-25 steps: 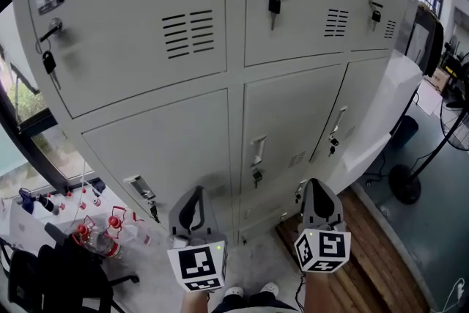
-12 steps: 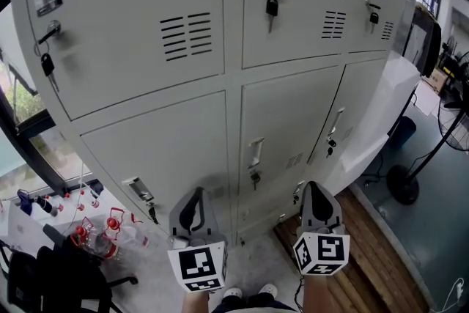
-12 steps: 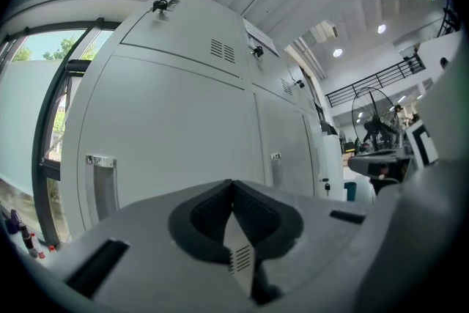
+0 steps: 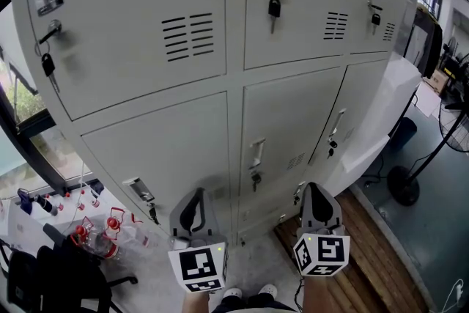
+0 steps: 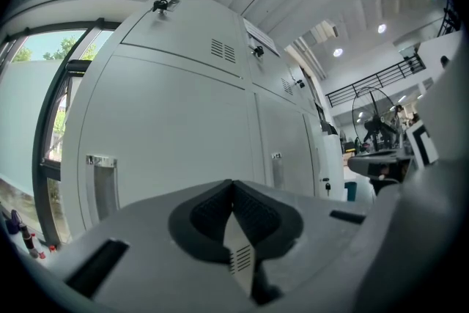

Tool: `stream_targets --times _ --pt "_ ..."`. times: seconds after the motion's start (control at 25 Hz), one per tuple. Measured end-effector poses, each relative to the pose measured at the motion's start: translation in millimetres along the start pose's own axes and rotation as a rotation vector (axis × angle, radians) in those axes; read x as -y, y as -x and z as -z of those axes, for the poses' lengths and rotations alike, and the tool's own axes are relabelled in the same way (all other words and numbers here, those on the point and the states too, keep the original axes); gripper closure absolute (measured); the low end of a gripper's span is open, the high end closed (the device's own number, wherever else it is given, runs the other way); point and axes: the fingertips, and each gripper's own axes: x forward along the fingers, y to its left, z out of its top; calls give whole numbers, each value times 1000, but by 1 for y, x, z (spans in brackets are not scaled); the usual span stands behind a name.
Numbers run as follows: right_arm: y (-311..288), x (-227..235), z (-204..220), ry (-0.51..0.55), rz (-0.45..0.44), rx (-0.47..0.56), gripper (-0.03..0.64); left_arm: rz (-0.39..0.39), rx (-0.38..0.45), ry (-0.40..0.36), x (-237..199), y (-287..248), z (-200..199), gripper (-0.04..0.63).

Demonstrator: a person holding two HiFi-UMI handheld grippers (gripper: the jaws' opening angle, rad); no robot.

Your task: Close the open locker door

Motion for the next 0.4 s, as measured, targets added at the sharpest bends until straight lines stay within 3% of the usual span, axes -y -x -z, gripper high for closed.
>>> stream_targets --times 0.4 --pt "-1 1 0 13 1 3 598 7 13 -38 -3 -2 -1 594"
